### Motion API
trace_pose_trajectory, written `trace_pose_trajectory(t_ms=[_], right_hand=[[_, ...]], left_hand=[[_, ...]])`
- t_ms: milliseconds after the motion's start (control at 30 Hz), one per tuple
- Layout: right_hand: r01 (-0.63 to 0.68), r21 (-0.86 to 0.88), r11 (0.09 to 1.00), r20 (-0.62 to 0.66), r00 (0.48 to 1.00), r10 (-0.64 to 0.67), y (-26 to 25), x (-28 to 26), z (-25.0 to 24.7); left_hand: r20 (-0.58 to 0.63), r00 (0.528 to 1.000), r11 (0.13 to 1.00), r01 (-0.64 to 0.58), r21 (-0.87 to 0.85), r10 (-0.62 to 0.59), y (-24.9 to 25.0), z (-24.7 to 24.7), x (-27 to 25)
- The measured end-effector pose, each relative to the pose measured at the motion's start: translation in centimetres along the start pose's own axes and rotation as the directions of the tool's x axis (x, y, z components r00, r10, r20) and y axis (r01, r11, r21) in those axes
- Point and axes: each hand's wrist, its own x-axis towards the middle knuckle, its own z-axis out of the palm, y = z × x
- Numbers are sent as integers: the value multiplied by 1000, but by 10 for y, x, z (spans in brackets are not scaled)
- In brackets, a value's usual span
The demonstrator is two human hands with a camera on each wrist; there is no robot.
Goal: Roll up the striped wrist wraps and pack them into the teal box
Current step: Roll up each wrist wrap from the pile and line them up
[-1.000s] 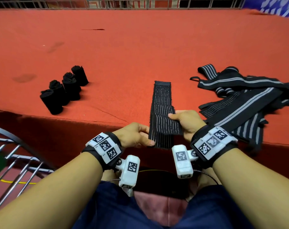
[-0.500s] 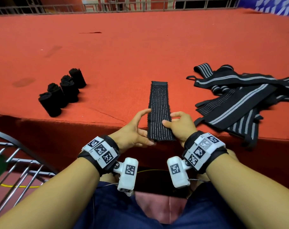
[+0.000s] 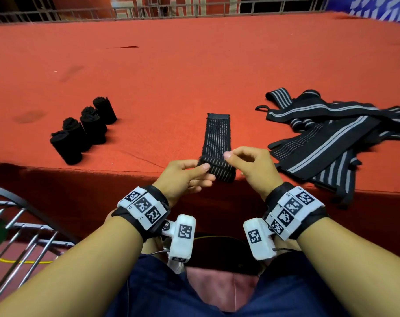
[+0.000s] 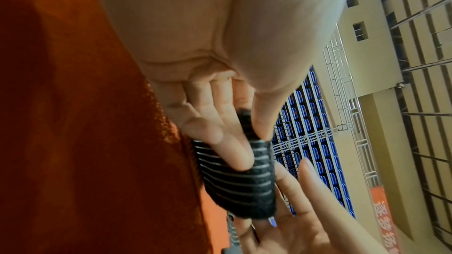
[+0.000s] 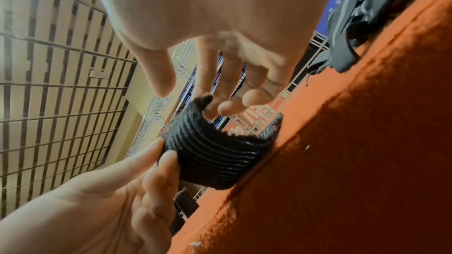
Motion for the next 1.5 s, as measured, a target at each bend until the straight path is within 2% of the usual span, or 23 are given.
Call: trace_pose_trajectory(t_ms=[133, 233, 367, 467, 533, 633, 767, 867, 967, 1200, 1300, 1367, 1500], right_hand=[[25, -41, 999, 109, 994, -20, 5, 3, -4], [-5, -18, 1000, 90, 996, 6, 7, 6, -3], [1, -21, 1000, 76, 997, 1, 7, 11, 0], [31, -32, 999, 100, 995, -27, 7, 14, -1], [74, -49, 996, 100, 993, -68, 7, 16, -2], [137, -64, 988, 101, 986, -131, 9, 19, -4], [107, -50, 993, 131, 986, -100, 10, 22, -9], [116, -96, 989, 99, 989, -106, 12, 26, -9], [89, -68, 994, 81, 993, -83, 11, 33, -9], [-6, 15, 1000, 65, 998, 5, 17, 45, -1], [36, 3, 999, 102, 994, -36, 25, 46, 2], [15, 49, 999, 151, 988, -22, 30, 46, 1], [21, -30, 999, 169, 986, -16, 41, 53, 1]], left_hand=[[-71, 996, 999, -45, 6, 45, 2, 3, 4], [-121, 988, 992, -87, 86, 97, 3, 5, 6], [-174, 943, 937, -234, 260, 284, 4, 5, 10], [-156, 903, 870, -322, 373, 401, 4, 5, 14], [-109, 891, 844, -370, 388, 440, 5, 5, 17], [-98, 895, 853, -375, 362, 435, 10, 7, 19], [-150, 908, 900, -346, 264, 392, 12, 9, 22], [-148, 914, 919, -349, 185, 377, 15, 8, 26], [-141, 914, 919, -359, 162, 381, 18, 6, 33], [0, 924, 902, -372, 217, 381, 13, -3, 51], [-63, 946, 932, -299, 205, 317, 6, -4, 58], [-96, 959, 957, -252, 145, 267, 1, -4, 62], [-92, 962, 963, -248, 105, 257, -5, -7, 73]])
